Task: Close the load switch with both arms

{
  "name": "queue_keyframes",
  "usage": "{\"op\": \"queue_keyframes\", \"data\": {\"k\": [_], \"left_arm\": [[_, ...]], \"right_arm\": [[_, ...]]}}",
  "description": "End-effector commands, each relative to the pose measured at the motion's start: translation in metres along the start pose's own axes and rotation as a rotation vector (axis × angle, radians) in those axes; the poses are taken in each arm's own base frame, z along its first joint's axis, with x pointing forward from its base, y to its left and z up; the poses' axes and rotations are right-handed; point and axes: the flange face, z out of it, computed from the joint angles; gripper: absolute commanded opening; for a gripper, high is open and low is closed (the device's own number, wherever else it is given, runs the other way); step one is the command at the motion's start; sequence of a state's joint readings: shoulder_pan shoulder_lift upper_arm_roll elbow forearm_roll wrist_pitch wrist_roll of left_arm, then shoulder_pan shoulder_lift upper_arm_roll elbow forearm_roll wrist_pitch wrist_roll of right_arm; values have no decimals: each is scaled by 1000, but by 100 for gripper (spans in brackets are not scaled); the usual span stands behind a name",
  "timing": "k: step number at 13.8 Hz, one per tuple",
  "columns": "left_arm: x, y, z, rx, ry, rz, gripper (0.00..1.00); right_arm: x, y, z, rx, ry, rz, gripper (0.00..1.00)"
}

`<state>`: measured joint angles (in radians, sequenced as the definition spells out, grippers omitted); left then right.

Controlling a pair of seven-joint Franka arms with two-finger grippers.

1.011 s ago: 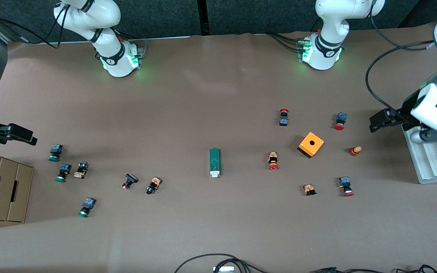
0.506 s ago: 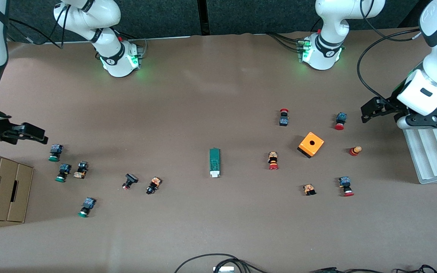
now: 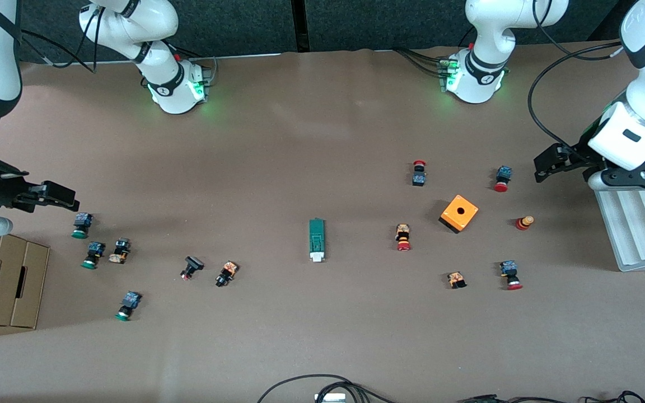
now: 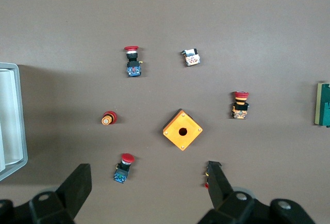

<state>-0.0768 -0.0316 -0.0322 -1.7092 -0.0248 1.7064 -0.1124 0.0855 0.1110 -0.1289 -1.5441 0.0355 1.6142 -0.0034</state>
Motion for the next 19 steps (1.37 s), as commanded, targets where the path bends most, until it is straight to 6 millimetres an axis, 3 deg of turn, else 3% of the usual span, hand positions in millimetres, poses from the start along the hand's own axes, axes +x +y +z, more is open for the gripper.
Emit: {"op": "queue_keyframes", "data": {"k": [1, 10, 14, 19], "left_arm": [[-2, 3, -4, -2, -15, 16, 100], [-1, -11, -3, 45, -18, -56, 100], [-6, -13, 4, 68, -66, -109, 100], [-3, -11, -3, 74, -33, -79, 100]], "right_arm": [[-2, 2, -1, -17, -11, -7, 100], [-3, 0, -4, -15, -5, -12, 100], [-5, 0, -7, -14, -2, -13, 100], [-3, -1, -4, -15, -5, -15, 100]]}}
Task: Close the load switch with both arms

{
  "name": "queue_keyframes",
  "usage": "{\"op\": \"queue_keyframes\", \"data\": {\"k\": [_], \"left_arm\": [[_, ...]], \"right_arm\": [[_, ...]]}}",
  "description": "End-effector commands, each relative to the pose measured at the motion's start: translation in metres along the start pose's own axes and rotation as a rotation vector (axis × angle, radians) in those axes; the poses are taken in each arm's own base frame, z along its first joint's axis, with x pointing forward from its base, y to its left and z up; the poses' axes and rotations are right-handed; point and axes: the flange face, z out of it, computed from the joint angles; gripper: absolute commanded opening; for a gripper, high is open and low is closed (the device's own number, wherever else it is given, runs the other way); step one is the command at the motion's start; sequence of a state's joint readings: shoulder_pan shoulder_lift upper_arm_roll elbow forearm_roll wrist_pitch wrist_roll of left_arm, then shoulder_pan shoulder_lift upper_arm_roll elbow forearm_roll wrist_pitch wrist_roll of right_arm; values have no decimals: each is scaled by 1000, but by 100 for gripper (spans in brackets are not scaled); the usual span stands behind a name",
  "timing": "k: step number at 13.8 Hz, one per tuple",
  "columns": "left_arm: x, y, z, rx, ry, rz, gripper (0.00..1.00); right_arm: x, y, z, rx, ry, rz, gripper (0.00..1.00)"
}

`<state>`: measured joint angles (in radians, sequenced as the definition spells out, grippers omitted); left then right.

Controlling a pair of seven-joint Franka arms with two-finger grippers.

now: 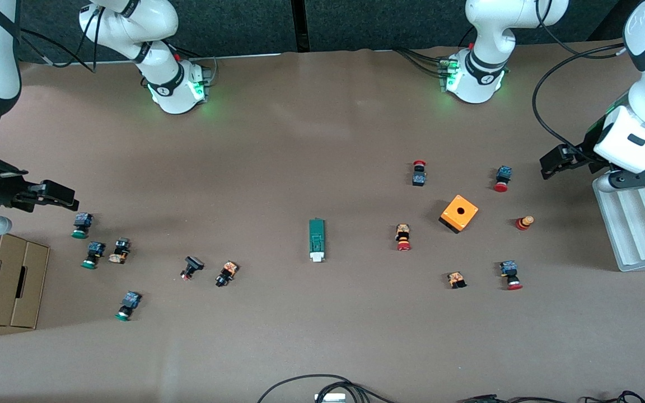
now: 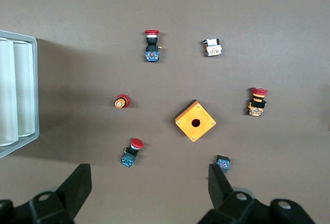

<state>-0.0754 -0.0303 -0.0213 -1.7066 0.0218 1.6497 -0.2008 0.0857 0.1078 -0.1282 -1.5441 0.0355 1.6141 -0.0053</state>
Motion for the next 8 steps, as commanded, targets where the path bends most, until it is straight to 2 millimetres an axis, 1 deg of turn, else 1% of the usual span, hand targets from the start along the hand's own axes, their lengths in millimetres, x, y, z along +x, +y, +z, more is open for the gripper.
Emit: {"op": "queue_keyframes", "data": {"k": [1, 3, 6, 8], "left_arm": [[1, 1, -7, 22, 14, 41, 100], [1, 1, -7, 20, 15, 50, 100], [0, 6, -8, 18, 18, 59, 100], [0, 7, -8, 20, 19, 61, 100]], "right_arm": [[-1, -2, 1, -16, -15, -13, 100], [-1, -7, 2, -16, -19, -22, 100], [-5, -16, -3, -14, -9, -38, 100], [-12, -7, -5, -11, -8, -24, 100]]}}
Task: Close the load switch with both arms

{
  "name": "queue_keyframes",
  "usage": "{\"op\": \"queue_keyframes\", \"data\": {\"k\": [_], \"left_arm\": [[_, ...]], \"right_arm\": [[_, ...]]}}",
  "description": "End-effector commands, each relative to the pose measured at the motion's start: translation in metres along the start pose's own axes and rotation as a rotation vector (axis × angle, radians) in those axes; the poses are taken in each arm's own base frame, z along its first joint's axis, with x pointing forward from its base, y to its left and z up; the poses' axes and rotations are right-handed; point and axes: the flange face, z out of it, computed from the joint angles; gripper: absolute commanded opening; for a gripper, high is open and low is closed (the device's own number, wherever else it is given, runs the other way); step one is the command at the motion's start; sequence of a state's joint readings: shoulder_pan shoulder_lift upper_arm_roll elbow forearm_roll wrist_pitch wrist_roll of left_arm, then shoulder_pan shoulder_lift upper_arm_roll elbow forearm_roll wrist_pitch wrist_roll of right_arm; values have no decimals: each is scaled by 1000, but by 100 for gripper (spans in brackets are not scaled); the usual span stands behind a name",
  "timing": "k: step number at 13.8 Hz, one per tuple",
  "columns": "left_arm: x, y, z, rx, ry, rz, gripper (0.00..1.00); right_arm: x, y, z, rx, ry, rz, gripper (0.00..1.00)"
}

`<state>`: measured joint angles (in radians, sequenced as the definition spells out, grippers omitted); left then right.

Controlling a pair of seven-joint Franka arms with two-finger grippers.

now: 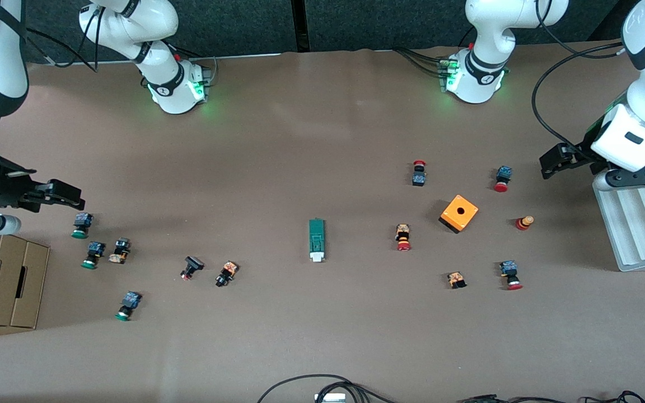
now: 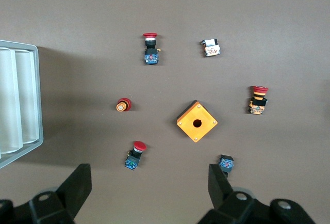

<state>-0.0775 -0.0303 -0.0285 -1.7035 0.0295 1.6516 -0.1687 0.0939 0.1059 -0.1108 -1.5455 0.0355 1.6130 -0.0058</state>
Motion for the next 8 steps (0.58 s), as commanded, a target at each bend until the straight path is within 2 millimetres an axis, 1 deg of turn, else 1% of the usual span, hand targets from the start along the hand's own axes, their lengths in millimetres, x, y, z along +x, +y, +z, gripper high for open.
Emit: {"op": "queue_keyframes", "data": {"k": [1, 4, 8], "left_arm": [[1, 3, -6, 13, 10, 20, 100], [0, 6, -6, 14, 11, 27, 100], [0, 6, -6, 14, 11, 27, 100]], "right_arm": [[-13, 14, -7, -11, 0, 13, 100], [-17, 16, -13, -8, 6, 16, 100], [-14, 16, -11, -8, -5, 16, 100]]}}
